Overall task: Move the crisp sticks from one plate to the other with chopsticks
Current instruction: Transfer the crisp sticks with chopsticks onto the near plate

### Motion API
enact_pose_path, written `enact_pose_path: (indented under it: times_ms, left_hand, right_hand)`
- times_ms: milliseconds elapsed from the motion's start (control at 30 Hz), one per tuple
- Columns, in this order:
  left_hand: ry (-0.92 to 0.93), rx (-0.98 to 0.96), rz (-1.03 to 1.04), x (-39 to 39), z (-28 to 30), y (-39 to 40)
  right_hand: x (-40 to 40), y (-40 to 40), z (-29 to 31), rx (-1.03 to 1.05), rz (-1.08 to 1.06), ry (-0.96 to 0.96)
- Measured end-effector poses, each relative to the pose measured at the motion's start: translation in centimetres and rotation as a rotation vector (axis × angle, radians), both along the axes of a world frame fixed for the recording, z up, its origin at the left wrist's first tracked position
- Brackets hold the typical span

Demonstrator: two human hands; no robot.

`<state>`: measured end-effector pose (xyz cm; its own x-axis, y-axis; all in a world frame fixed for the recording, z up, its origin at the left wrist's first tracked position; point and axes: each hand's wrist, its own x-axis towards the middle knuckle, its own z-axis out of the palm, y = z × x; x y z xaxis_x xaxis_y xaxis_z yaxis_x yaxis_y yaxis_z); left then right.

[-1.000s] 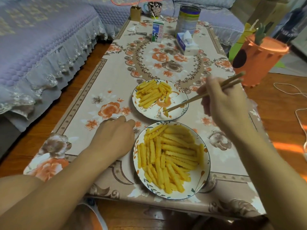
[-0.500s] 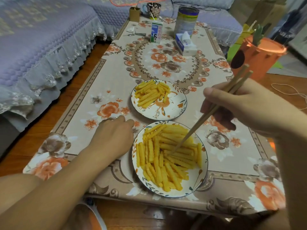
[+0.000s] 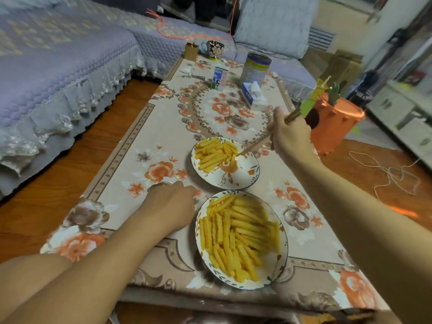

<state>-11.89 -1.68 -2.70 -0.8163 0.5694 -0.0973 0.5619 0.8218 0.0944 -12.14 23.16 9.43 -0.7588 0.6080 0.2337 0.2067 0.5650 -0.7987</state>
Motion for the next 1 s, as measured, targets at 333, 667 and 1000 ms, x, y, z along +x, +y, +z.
enact_pose_path:
  times_ms: [333,667,1000]
  left_hand:
    - [-0.087,0.035,0.020,-0.6,0.5,-0.4]
    - [-0.115,0.042,0.006,-0.1,1.0,-0.7]
    - [-0.108,-0.011,-0.007,0.2,1.2,-0.4]
  right_hand:
    - [-4.3,-1.4,-1.3,0.126,-0.064,-0.115]
    - [-5.4,-0.9,-2.0,0.069,-0.147,-0.141]
    - [-3.3,0.3,-0.7,0.072,-0.048,-0.227]
